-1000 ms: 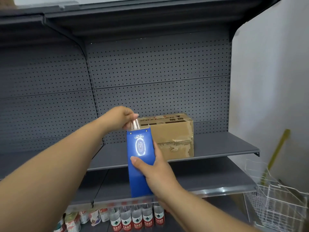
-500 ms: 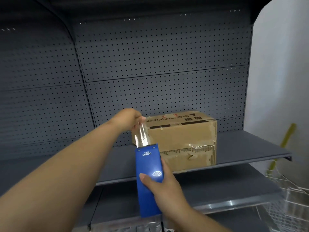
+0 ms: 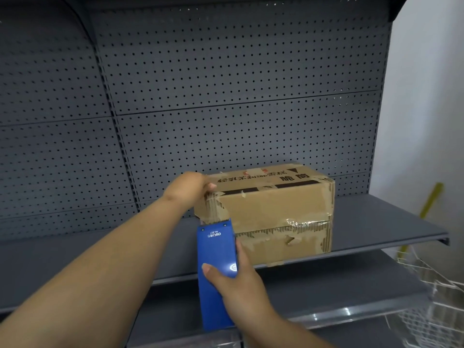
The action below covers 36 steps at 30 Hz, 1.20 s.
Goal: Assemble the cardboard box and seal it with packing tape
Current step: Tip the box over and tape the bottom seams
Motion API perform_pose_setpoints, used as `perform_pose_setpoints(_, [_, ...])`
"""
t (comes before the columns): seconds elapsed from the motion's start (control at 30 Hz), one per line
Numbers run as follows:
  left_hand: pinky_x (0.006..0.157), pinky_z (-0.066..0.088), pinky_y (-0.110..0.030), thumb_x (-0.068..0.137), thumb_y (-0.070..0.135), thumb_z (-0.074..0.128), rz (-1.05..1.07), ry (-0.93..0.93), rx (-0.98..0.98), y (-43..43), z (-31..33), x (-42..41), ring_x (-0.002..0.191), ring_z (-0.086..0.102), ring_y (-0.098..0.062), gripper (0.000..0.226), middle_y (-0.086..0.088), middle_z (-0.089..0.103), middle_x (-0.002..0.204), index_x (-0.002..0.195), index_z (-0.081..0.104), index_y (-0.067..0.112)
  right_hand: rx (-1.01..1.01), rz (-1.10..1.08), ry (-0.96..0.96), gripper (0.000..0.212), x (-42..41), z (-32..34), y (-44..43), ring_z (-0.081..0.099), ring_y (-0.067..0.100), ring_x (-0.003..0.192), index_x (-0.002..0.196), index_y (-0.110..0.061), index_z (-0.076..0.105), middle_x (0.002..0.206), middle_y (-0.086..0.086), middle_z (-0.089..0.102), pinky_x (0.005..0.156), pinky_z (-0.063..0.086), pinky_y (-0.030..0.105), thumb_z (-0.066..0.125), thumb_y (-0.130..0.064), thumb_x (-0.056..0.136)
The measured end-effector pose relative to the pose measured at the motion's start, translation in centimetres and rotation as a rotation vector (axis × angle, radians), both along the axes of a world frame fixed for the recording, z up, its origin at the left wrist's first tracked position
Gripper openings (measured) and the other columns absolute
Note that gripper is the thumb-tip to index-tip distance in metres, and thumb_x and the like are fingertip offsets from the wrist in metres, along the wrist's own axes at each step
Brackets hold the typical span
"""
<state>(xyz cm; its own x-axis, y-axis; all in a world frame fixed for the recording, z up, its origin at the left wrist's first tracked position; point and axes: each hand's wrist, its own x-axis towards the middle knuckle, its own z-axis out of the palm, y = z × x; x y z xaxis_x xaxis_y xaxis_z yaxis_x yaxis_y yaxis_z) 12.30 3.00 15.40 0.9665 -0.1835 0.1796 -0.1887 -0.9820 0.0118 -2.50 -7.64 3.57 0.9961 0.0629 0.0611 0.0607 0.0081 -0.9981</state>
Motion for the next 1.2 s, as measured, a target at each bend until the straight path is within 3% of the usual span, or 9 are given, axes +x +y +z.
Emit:
perform_pose_setpoints(0.17, [0.067,0.041,-0.031,0.099,0.033,0.038,0.041,-0.098,-0.030,0.5,-2.4,1.0,0.084,0.060,-0.030,0.039,-0.016,0.065,0.096,0.105,0.060,0.001,-0.020,-0.001,0.014,0.077,0.8,-0.5,0.2,0.059,0.005,0.103,0.145,-0.036,0.021,0.122,-0.012,0.059,0.071,0.046,0.011,0.066,-0.033,0.083])
perform_pose_setpoints(0.33, [0.090,0.042,-0.041,0.090,0.043,0.051,0.020,-0.301,-0.164,1.5,-3.3,0.9,0.110,0.053,-0.030,0.048,-0.011,0.052,0.121,0.126,0.045,0.013,-0.012,-0.007,0.023,0.076,1.3,-1.1,0.5,0.059,0.006,0.102,0.145,-0.036,0.022,0.120,-0.010,0.059,0.068,0.046,0.010,0.066,-0.031,0.083])
perform_pose_setpoints(0.47, [0.087,0.039,-0.033,0.093,0.028,0.050,-0.191,-0.477,-0.073,1.5,-4.3,1.1,0.098,0.056,-0.022,0.018,-0.001,0.062,0.101,0.098,0.064,0.017,-0.017,0.001,0.043,0.078,1.6,-1.3,0.8,0.059,0.009,0.105,0.145,-0.034,0.020,0.124,-0.009,0.058,0.073,0.046,0.013,0.066,-0.032,0.083])
perform_pose_setpoints(0.6, [0.074,0.050,-0.035,0.094,0.044,0.040,-0.199,-0.420,-0.181,2.1,-4.4,1.4,0.076,0.064,-0.023,0.045,-0.005,0.069,0.082,0.080,0.067,0.011,-0.028,-0.005,0.054,0.077,2.0,-1.5,0.6,0.059,0.007,0.103,0.145,-0.033,0.021,0.123,-0.010,0.058,0.066,0.043,0.007,0.066,-0.032,0.083])
perform_pose_setpoints(0.73, [0.073,0.042,-0.029,0.091,0.057,0.016,-0.308,-0.387,0.060,2.2,-3.5,0.4,0.089,0.061,-0.021,0.066,-0.002,0.067,0.092,0.093,0.065,0.012,-0.044,-0.005,0.062,0.078,2.5,-2.0,0.6,0.059,0.006,0.102,0.145,-0.033,0.022,0.123,-0.009,0.058,0.070,0.045,0.011,0.066,-0.034,0.082])
perform_pose_setpoints(0.8, [0.089,0.045,-0.031,0.090,0.056,0.017,-0.367,-0.312,0.107,1.9,-3.7,0.3,0.114,0.056,-0.017,0.063,0.001,0.063,0.121,0.116,0.061,0.019,-0.047,-0.003,0.073,0.076,2.7,-2.1,0.6,0.058,0.008,0.105,0.146,-0.034,0.020,0.126,-0.009,0.056,0.071,0.044,0.014,0.063,-0.035,0.083])
perform_pose_setpoints(0.9, [0.113,0.029,-0.037,0.094,0.050,0.029,-0.353,-0.121,0.038,1.5,-4.6,1.3,0.140,0.026,-0.012,0.054,0.004,0.032,0.151,0.143,0.032,0.027,-0.009,-0.016,0.101,0.071,2.9,-2.2,0.8,0.056,0.006,0.102,0.146,-0.035,0.018,0.126,-0.011,0.054,0.066,0.041,0.010,0.057,-0.036,0.087])
perform_pose_setpoints(1.1, [0.115,0.023,-0.035,0.094,0.045,0.037,-0.347,-0.059,-0.076,1.2,-4.9,2.5,0.141,0.025,-0.015,0.052,0.001,0.032,0.151,0.143,0.032,0.029,0.001,-0.047,0.080,0.064,3.2,-2.5,0.7,0.048,-0.015,0.079,0.146,-0.033,0.022,0.106,-0.021,0.051,0.059,0.039,-0.004,0.053,-0.036,0.091])
perform_pose_setpoints(1.2, [0.112,0.021,-0.024,0.095,0.041,0.038,-0.385,-0.091,-0.093,0.8,-4.3,2.4,0.139,0.030,-0.013,0.048,0.002,0.037,0.149,0.141,0.038,0.025,-0.013,-0.068,0.073,0.065,3.6,-2.6,0.7,0.054,-0.009,0.087,0.146,-0.034,0.022,0.110,-0.022,0.054,0.063,0.040,-0.001,0.055,-0.037,0.090])
